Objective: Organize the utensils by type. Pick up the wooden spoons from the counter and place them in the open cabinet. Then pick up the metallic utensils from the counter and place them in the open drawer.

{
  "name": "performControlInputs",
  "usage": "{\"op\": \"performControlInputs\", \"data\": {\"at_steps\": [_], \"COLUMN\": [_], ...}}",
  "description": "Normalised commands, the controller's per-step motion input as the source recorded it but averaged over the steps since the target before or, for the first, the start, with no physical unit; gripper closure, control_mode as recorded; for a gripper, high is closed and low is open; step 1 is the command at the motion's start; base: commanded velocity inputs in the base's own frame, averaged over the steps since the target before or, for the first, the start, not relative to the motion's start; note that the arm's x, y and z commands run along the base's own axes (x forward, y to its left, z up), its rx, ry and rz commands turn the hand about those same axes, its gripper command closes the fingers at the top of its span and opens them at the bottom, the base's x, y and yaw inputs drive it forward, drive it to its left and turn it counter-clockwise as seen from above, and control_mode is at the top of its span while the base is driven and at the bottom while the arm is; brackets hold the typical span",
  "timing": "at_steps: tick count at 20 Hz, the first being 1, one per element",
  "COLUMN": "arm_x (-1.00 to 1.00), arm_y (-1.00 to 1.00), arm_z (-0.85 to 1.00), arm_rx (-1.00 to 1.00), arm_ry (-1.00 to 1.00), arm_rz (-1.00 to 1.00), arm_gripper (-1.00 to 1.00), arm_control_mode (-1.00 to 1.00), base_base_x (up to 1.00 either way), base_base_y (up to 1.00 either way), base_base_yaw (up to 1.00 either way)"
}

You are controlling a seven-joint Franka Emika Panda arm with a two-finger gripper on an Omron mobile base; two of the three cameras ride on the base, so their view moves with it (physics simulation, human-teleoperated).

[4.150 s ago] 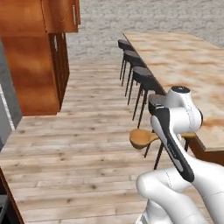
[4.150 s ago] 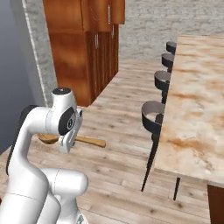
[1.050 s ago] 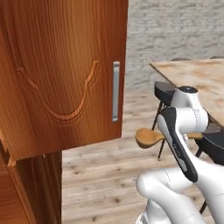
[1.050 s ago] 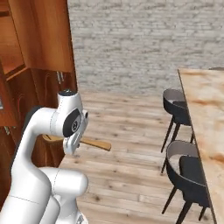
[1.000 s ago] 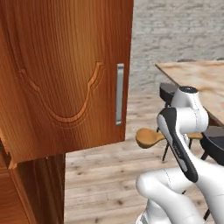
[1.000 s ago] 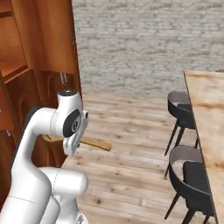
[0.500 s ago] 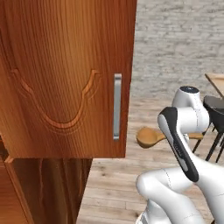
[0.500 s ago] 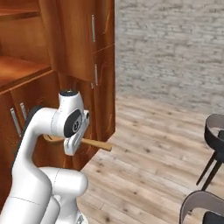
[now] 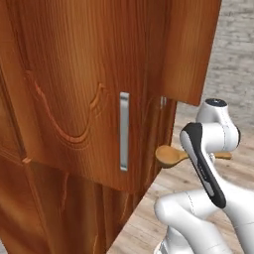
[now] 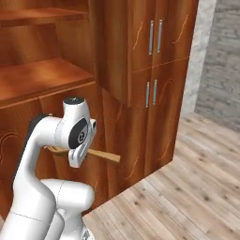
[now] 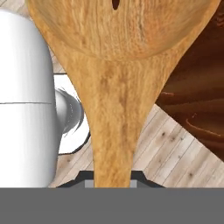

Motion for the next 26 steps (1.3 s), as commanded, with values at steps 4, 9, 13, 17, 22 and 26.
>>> {"op": "performControlInputs", "data": {"at_steps": [4,9,13,17,22,26], "arm_x": [0.00,0.00,0.00,0.00,0.00,0.00], "arm_y": [0.00,0.00,0.00,0.00,0.00,0.00], "arm_z": [0.00,0.00,0.00,0.00,0.00,0.00], "arm_rx": [0.00,0.00,0.00,0.00,0.00,0.00], "arm_ry": [0.00,0.00,0.00,0.00,0.00,0.00], "arm_rz": [0.00,0.00,0.00,0.00,0.00,0.00], "arm_gripper": [1.00,1.00,1.00,1.00,1.00,1.00], "arm_control_mode": [1.00,1.00,1.00,1.00,1.00,1.00], "base_base_x": [0.27,0.66,0.64,0.27,0.26,0.06], "base_base_y": [-0.16,-0.20,-0.31,-0.45,-0.29,-0.30], "base_base_yaw": [0.74,0.70,0.60,0.48,0.51,0.02]}}
